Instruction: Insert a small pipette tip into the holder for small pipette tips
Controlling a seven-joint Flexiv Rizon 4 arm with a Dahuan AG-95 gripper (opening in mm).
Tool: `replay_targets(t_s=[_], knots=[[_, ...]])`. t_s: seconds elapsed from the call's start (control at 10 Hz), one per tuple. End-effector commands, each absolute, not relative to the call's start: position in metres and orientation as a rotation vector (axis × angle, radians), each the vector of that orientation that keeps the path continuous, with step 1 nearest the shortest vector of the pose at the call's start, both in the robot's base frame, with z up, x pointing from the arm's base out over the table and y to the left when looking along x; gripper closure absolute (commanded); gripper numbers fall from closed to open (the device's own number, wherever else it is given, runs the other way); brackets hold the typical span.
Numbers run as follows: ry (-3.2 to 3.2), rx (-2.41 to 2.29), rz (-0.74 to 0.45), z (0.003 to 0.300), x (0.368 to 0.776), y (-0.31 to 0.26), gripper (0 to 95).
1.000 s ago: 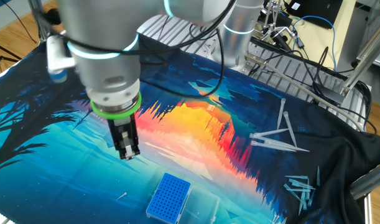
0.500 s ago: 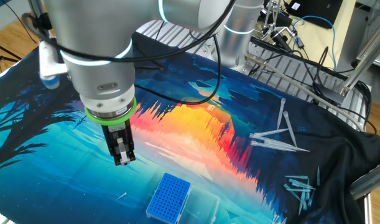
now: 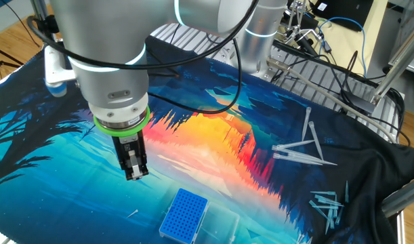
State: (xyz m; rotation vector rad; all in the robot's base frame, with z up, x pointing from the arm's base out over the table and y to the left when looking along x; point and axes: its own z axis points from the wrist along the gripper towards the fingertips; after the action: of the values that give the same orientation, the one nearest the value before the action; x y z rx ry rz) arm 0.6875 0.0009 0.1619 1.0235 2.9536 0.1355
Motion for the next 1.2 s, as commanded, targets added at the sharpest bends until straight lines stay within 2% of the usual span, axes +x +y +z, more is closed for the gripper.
replay_targets(t_s=[0.1,1.2], knots=[[2.956,1.014,0.132,0.1619,0.6887,0.0008,95.0],[2.943,0.888,0.103,0.1619,0.6887,0.0008,95.0]])
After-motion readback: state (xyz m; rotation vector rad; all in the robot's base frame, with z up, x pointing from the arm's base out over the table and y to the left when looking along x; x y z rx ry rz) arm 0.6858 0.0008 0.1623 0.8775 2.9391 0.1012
